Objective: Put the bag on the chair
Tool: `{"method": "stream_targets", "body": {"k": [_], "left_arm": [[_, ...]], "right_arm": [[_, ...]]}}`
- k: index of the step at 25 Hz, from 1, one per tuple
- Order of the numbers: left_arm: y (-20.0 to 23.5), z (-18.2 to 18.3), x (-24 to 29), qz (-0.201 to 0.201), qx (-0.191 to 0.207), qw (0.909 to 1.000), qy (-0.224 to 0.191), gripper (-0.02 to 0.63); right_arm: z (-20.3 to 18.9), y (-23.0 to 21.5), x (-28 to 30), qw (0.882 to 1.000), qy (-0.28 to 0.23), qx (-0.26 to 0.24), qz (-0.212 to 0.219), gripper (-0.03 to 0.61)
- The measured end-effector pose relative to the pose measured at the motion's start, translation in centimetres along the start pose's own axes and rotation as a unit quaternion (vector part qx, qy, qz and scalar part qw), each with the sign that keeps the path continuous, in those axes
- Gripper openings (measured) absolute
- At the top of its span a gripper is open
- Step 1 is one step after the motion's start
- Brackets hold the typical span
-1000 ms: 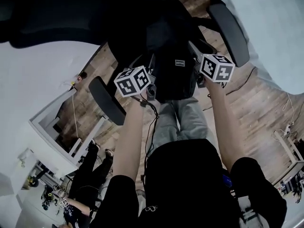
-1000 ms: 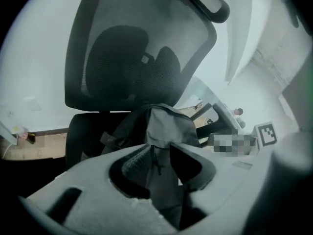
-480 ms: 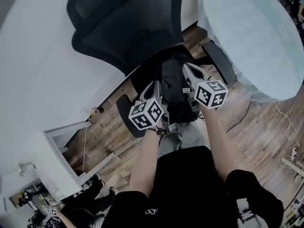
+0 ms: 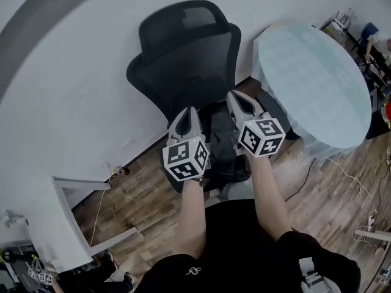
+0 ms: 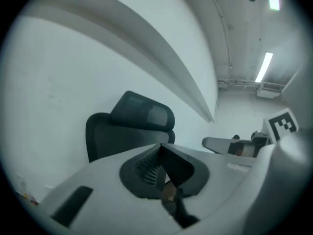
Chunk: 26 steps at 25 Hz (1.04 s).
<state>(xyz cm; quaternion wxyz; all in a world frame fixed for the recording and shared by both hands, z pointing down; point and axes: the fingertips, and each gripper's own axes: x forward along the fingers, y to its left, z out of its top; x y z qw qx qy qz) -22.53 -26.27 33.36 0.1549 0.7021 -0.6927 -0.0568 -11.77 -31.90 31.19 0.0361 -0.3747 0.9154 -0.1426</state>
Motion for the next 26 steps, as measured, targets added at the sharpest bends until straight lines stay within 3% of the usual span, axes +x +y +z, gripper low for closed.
{"method": "stream_targets", "body": {"k": [3, 15, 26], "left_arm": [[0.5, 1.8, -0.7, 0.002, 0.017, 0.9997, -0.015, 0.002], [2.1, 6.2, -0.3, 0.002, 0.034, 0.9982, -0.05, 0.002], [1.1, 6.2, 0.8, -0.006, 0.059, 0.9971, -0.047, 0.002]], "right_arm": [[1.0, 1.6, -0.2, 0.999, -0.004, -0.033, 0.004, 0.011], [4.4, 2.9, 1.3, 0.996, -0.02, -0.084, 0.011, 0.011], [5.0, 1.9, 1.7, 0.995, -0.017, -0.102, 0.008, 0.011]]}}
